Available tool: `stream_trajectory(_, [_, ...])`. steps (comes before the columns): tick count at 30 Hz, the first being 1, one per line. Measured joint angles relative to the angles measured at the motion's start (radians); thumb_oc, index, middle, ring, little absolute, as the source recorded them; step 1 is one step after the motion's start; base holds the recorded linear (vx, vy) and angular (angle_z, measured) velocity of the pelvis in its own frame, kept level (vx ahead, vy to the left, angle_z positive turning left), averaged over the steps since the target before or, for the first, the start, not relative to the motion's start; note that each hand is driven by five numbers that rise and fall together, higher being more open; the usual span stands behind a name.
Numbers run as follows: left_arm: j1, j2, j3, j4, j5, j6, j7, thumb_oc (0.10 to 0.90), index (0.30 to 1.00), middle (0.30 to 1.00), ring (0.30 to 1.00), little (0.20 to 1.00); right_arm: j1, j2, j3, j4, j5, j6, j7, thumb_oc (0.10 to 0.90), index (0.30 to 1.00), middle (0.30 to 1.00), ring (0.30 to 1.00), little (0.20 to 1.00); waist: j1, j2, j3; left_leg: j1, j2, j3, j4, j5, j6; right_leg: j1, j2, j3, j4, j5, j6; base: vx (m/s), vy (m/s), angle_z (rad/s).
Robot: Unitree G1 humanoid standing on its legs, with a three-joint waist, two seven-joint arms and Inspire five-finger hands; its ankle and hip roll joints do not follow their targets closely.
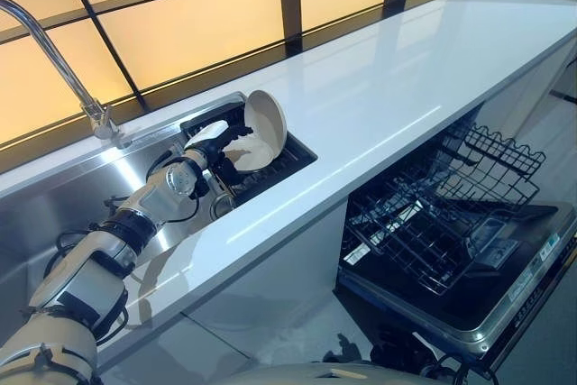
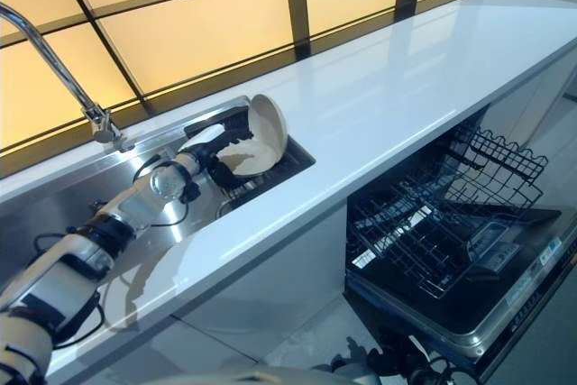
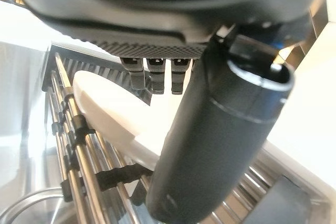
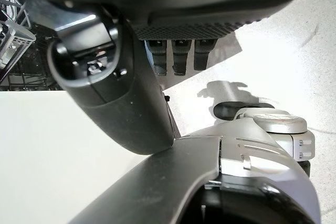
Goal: Pick up plates and place into dishwasher.
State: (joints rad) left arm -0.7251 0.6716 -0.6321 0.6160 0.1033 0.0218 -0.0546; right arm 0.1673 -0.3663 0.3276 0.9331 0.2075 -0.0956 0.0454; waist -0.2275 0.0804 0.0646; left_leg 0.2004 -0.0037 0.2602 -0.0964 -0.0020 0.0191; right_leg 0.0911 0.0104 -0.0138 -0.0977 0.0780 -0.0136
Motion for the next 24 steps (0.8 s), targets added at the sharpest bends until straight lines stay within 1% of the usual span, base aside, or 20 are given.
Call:
stream_trajectory(3, [0.0, 0.0, 0.0, 0.013, 0.047, -0.012, 0.002, 0.8, 0.9, 0.9, 0.9, 0.9, 0.0, 0.0, 0.0, 0.004, 0.0, -0.005, 0.0, 0.8, 0.9, 0.9, 0.9, 0.9, 0.0, 0.001, 0.0, 0.0, 0.0, 0.001, 0.0, 0.0, 0.0, 0.0, 0.0, 0.001, 0.0, 0.0, 0.0, 0.01, 0.001, 0.0])
stream_trajectory(7, [0.001, 0.0, -0.001, 0.076, 0.158, -0.07, 0.033, 0.8, 0.9, 0.9, 0.9, 0.9, 0.004, -0.003, 0.0, 0.005, 0.0, -0.011, 0.001, 0.8, 0.9, 0.9, 0.9, 0.9, -0.005, 0.003, 0.002, -0.001, 0.0, 0.008, 0.0, 0.0, 0.0, -0.003, 0.001, 0.003, 0.0, 0.0, 0.001, 0.0, 0.0, 0.0])
stream_trajectory(9, [0.001, 0.0, -0.002, 0.082, 0.201, -0.085, 0.052, 0.8, 0.9, 0.9, 0.9, 0.9, 0.007, -0.005, -0.001, 0.006, 0.0, -0.011, 0.001, 0.8, 0.9, 0.9, 0.9, 0.9, -0.006, 0.003, 0.002, -0.003, 0.0, 0.008, 0.0, 0.0, 0.0, -0.005, 0.001, 0.004, 0.0, 0.0, 0.0, 0.0, 0.0, 0.0])
stream_trajectory(11, [0.002, 0.002, -0.012, 0.106, 0.25, -0.127, 0.102, 0.8, 0.9, 0.9, 0.9, 0.9, 0.008, -0.006, -0.001, 0.007, 0.0, -0.012, 0.003, 0.8, 0.9, 0.9, 0.9, 0.9, -0.009, 0.005, 0.003, -0.004, 0.0, 0.009, 0.0, 0.0, 0.0, -0.007, 0.001, 0.005, 0.0, 0.0, 0.0, 0.0, 0.0, 0.0])
stream_trajectory(16, [0.029, 0.0, -0.019, 0.112, 0.277, -0.183, 0.208, 0.8, 0.9, 0.9, 0.9, 0.9, 0.014, -0.008, -0.006, 0.007, 0.0, -0.018, 0.005, 0.8, 0.9, 0.9, 0.9, 0.9, -0.026, 0.009, 0.005, -0.014, 0.0, 0.013, 0.0, 0.0, 0.0, -0.018, 0.001, 0.009, 0.003, 0.0, 0.0, 0.01, 0.01, -0.01])
stream_trajectory(18, [0.038, -0.002, -0.023, 0.113, 0.284, -0.2, 0.234, 0.8, 0.9, 0.9, 0.9, 0.9, 0.017, -0.011, -0.007, 0.007, -0.001, -0.018, 0.006, 0.8, 0.9, 0.9, 0.9, 0.9, -0.028, 0.012, 0.007, -0.014, 0.0, 0.018, 0.0, 0.0, -0.001, -0.019, 0.002, 0.012, 0.004, 0.0, 0.0, 0.03, 0.015, -0.05])
stream_trajectory(23, [0.044, -0.041, -0.025, 0.156, 0.29, -0.222, 0.292, 0.8, 0.9, 0.9, 0.9, 0.9, 0.025, -0.023, -0.009, 0.007, -0.002, -0.02, 0.007, 0.8, 0.9, 0.9, 0.9, 0.9, -0.031, 0.024, 0.022, -0.014, 0.0, 0.033, 0.0, -0.002, -0.001, -0.026, 0.004, 0.03, 0.001, -0.001, 0.003, 0.03, 0.018, -0.09])
stream_trajectory(24, [0.045, -0.048, -0.025, 0.167, 0.29, -0.222, 0.298, 0.8, 0.9, 0.9, 0.9, 0.9, 0.026, -0.026, -0.009, 0.007, -0.002, -0.02, 0.008, 0.8, 0.9, 0.9, 0.9, 0.9, -0.039, 0.026, 0.025, -0.015, 0.0, 0.034, 0.0, -0.002, -0.001, -0.028, 0.004, 0.031, 0.0, -0.001, 0.003, 0.04, 0.015, -0.04])
